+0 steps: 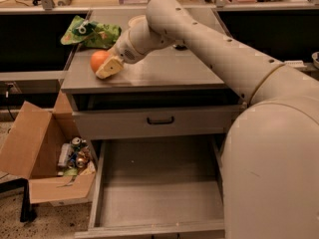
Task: Place orange into middle drawer
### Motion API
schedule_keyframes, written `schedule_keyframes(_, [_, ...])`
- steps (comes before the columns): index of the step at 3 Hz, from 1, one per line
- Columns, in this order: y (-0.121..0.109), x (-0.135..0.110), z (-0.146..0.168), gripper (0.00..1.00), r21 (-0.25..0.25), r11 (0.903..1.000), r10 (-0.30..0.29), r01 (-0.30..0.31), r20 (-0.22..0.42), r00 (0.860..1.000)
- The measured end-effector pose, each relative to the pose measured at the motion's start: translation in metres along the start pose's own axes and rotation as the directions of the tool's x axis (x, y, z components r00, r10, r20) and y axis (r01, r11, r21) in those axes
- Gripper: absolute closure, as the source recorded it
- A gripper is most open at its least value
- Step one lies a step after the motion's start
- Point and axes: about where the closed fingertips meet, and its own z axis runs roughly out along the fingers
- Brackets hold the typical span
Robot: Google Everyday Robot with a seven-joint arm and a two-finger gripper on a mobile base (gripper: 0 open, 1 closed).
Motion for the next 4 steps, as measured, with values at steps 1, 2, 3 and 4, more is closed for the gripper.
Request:
schedule_keyframes(1, [0.003, 0.000, -0.011, 0.62, 0.022, 0.9997, -0.009, 0.009, 0.012, 1.000])
schedule_keyframes(2, [0.011, -0.005, -0.057, 0.93, 0.078, 0.9961, -0.044, 0.040, 0.050, 0.998])
schedule_keyframes(3, [0.028, 0.000, -0.096, 1.00, 0.059, 0.9955, -0.078, 0.074, 0.062, 0.995])
schedule_keyframes(4, [0.028, 0.000, -0.096, 1.00, 0.059, 0.9955, -0.078, 0.074, 0.062, 0.995])
